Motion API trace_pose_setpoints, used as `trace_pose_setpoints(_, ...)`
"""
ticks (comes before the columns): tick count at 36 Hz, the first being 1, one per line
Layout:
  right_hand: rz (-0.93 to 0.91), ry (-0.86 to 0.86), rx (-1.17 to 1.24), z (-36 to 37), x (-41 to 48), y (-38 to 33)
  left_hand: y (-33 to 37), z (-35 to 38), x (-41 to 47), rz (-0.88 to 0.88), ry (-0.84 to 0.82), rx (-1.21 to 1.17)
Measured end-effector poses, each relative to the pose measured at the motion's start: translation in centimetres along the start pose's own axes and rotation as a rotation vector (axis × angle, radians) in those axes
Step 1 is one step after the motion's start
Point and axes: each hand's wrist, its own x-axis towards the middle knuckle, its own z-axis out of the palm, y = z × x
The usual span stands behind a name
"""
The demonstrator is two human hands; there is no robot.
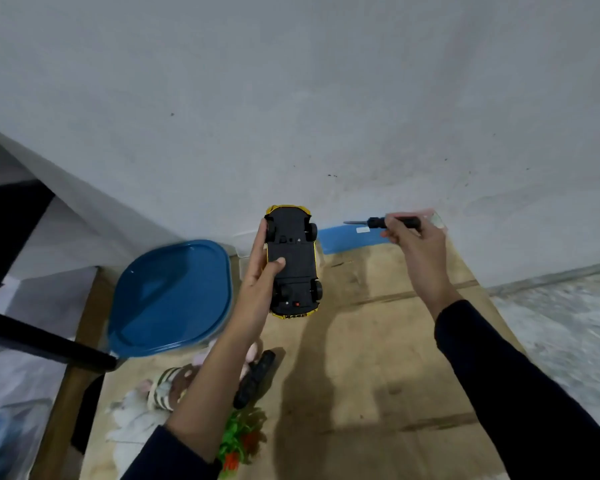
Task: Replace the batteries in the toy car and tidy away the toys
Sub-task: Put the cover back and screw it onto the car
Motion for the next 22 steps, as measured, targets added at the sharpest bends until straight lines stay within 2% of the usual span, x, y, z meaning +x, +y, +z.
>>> trace_pose_setpoints(7, -0.188, -0.052, 0.062, 4.2, -3.3, -5.5, 1.6, -1.1, -1.2, 0.062, -0.002, -0.006)
trace_pose_setpoints(14, -0.269, -0.165, 0.006, 6.5, -6.2, -6.6, 2.6, -2.3, -2.5, 0.126, 0.005, 0.031)
trace_pose_setpoints(22, -0.289, -0.196, -0.002, 7.8, -7.8, -6.9, 3.0, -3.3, -3.4, 0.151, -0.017, 0.020)
